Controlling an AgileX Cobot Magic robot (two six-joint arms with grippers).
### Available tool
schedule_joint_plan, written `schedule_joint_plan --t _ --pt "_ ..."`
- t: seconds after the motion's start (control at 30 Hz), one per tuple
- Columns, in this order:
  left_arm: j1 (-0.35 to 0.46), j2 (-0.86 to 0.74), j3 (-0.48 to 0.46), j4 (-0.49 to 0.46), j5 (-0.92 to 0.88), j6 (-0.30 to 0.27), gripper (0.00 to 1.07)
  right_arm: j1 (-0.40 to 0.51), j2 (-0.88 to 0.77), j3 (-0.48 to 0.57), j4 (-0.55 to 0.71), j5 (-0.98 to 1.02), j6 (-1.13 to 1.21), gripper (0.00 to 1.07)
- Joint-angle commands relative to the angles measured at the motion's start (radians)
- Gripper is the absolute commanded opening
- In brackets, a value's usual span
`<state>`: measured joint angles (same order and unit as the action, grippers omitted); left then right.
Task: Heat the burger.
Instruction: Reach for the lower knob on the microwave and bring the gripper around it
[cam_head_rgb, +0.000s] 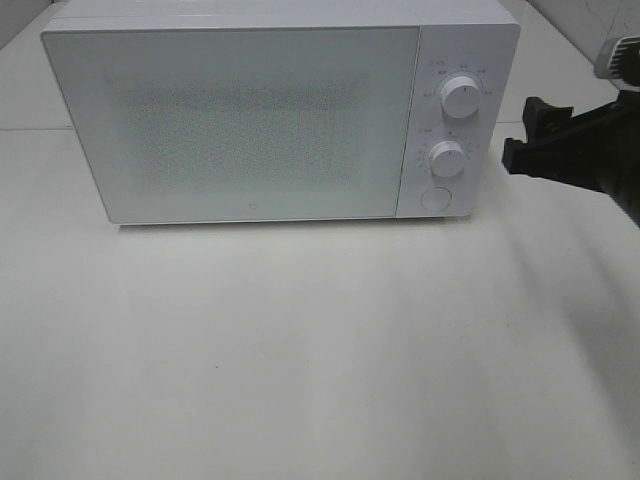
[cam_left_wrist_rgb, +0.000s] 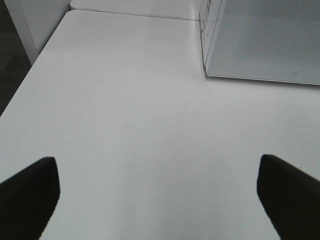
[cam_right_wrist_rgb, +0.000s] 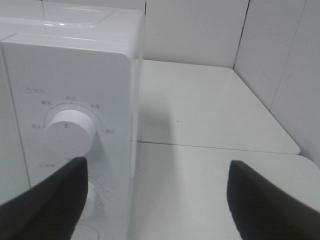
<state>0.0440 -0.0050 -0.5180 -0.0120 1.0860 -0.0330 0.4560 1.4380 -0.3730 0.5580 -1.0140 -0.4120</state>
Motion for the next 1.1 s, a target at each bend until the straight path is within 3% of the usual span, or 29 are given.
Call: schedule_joint_plan --t 0.03,0.13,0.2,0.3,1.1 --pt "0.003 -0.011 0.003 -0.001 -0.017 -0.001 1.0 0.052 0.032 -0.001 0.026 -0.067 -0.013 0.76" --pt "0.003 -0.011 0.003 -0.001 -0.017 -0.001 1.0 0.115 0.075 -0.007 0.088 -0.121 -0.013 0.76" --pt "0.003 -0.011 0.003 -0.001 -0.017 -0.001 1.0 0.177 0.14 -0.026 0.195 -0.156 -0.013 0.76" --pt "0.003 -0.011 0.003 -0.001 -0.017 -0.001 1.0 0.213 0.19 -0.057 0.226 -0.173 -0.013 0.76" --pt "0.003 -0.011 0.003 -0.001 -0.017 -0.001 1.0 0.221 0.491 -0.249 0.222 -0.256 0.04 0.76"
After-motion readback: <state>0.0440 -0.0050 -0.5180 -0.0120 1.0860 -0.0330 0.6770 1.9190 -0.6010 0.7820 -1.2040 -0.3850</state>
